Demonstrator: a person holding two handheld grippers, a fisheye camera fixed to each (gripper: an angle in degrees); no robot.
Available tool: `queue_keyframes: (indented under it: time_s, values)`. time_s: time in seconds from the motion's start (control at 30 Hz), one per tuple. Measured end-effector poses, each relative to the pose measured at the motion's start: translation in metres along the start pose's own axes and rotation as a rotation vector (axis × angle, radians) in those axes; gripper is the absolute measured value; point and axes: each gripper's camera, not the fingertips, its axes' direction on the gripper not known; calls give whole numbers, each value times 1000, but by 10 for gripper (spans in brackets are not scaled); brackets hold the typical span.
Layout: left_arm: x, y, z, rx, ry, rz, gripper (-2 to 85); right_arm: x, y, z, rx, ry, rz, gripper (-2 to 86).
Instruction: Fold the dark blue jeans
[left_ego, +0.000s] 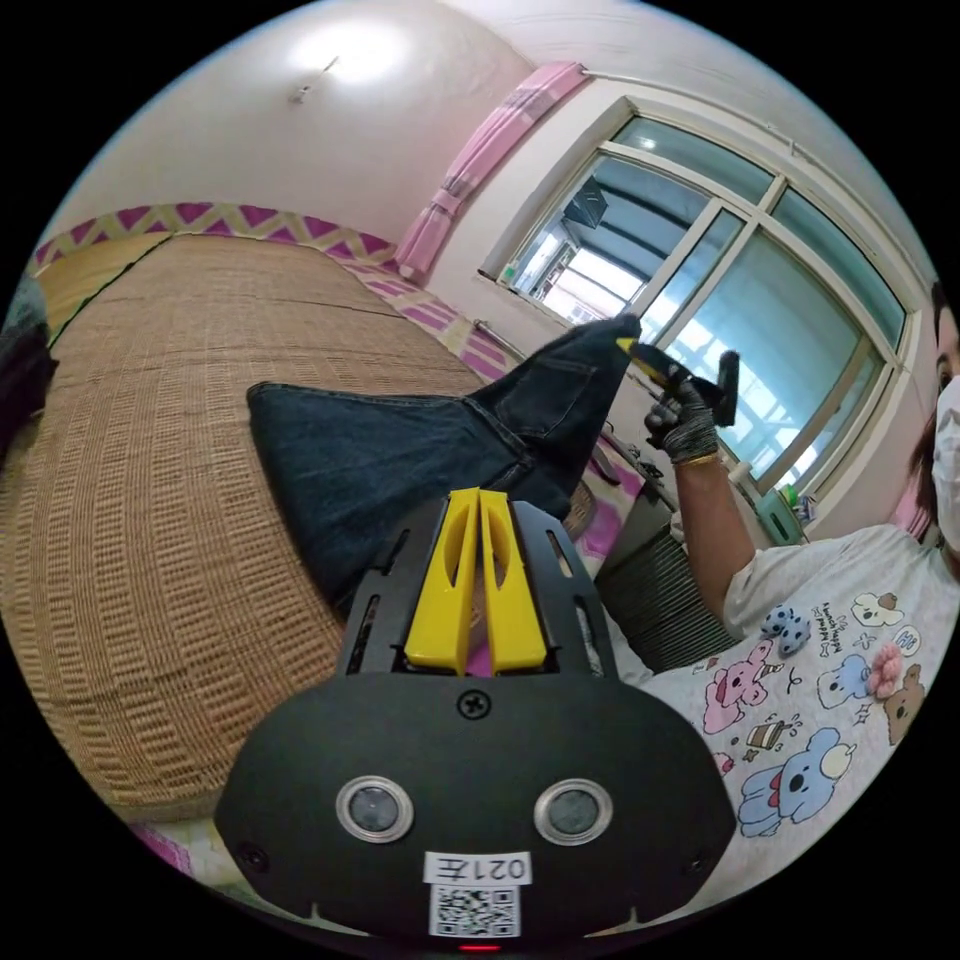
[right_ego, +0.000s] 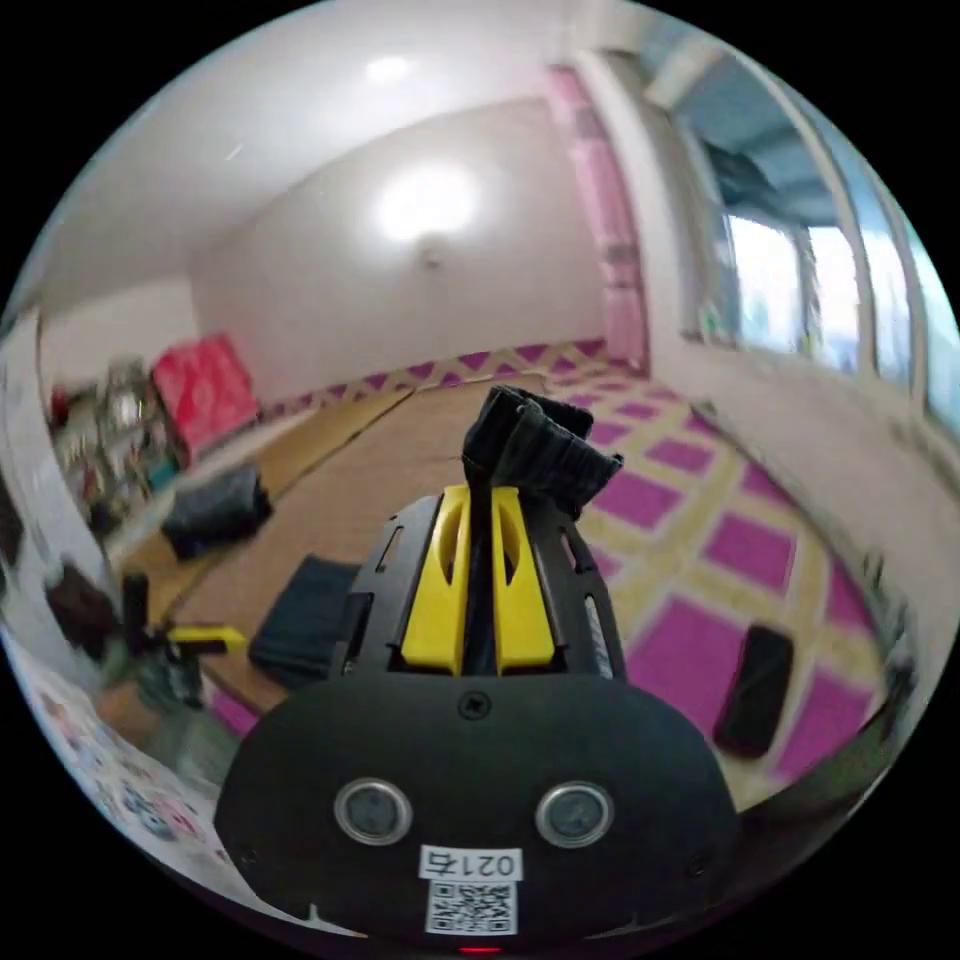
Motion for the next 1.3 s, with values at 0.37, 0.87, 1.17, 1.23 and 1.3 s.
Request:
queue_keyframes:
  time_s: [0.37, 0.87, 1.17, 1.23, 1.3]
  values:
    - [-56, 59, -91, 49, -93, -106, -9, -385, 157, 160, -247, 82, -905, 16]
    - [-91, 22, -79, 44, -57, -16, -6, -407, 157, 135, -292, -133, -599, 52]
    - [-140, 43, -44, -107, -87, -180, -9, -266, 185, 151, -511, 7, -226, 5]
    - [-141, 47, -48, -101, -93, -193, -9, -259, 188, 144, -511, -18, -216, 4]
    - [-141, 48, -52, -98, -105, -178, -9, -243, 176, 132, -497, -49, -189, 13]
